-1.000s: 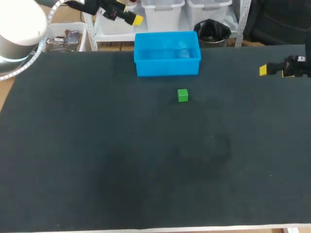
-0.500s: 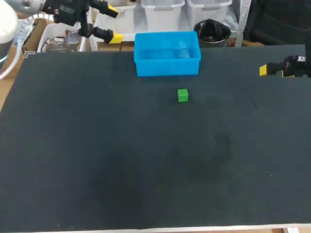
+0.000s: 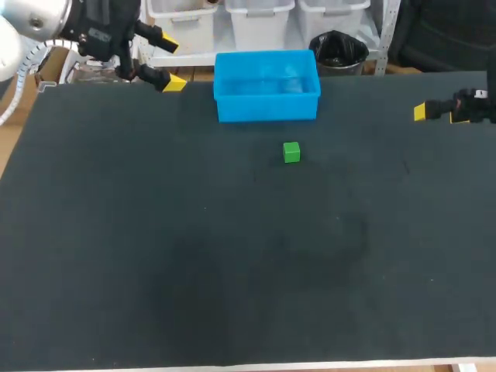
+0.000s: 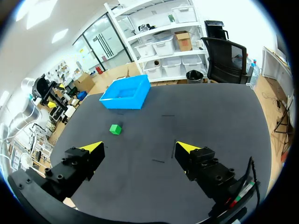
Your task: Use the left arm to pick the red cube and place it into the blue plastic box first, then use the right arm to grasp the green cube and put it into the same blue plastic box after the first action is fully finished.
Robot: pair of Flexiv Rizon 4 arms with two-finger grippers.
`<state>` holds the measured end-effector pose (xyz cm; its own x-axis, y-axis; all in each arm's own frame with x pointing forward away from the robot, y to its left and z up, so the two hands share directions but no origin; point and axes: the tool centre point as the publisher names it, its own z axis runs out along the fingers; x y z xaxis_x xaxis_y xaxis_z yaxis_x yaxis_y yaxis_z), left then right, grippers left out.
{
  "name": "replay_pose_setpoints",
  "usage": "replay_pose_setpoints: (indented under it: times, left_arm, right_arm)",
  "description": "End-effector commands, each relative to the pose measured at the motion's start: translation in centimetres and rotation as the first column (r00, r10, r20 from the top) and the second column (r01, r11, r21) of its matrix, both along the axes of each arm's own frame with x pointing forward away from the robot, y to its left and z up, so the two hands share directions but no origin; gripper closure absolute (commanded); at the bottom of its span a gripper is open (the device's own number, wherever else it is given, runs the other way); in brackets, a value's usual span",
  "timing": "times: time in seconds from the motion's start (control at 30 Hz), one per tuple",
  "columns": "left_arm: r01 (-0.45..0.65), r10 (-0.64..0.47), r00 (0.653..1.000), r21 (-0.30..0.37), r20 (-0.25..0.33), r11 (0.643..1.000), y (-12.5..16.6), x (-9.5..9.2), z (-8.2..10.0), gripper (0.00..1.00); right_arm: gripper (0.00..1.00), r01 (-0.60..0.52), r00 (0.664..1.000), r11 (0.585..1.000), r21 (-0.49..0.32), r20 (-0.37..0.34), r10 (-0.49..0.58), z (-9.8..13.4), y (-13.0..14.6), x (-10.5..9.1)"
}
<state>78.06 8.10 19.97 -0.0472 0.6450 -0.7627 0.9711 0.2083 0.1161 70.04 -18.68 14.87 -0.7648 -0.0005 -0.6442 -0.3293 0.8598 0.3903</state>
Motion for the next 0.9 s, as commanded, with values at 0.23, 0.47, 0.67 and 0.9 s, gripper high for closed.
replay_pose_setpoints:
  times: [0.23, 0.47, 0.67, 0.9]
  left_arm:
    - [-0.017, 0.018, 1.0, 0.047, -0.018, 0.999, 0.9, 0.0, -0.7, 0.0]
    - [-0.017, 0.018, 1.0, 0.047, -0.018, 0.999, 0.9, 0.0, -0.7, 0.0]
    - [-0.017, 0.018, 1.0, 0.047, -0.018, 0.999, 0.9, 0.0, -0.7, 0.0]
    - [-0.017, 0.018, 1.0, 0.047, -0.018, 0.999, 0.9, 0.0, -0.7, 0.0]
  right_arm:
    - [0.0, 0.001, 1.0, 1.0, -0.002, -0.001, -0.001, 0.0, 0.0, 0.0]
    - [0.0, 0.001, 1.0, 1.0, -0.002, -0.001, -0.001, 0.0, 0.0, 0.0]
    - [0.0, 0.001, 1.0, 1.0, -0.002, -0.001, -0.001, 0.0, 0.0, 0.0]
    - [0.0, -0.009, 1.0, 0.999, -0.03, -0.013, 0.008, -0.4, 1.3, 0.1]
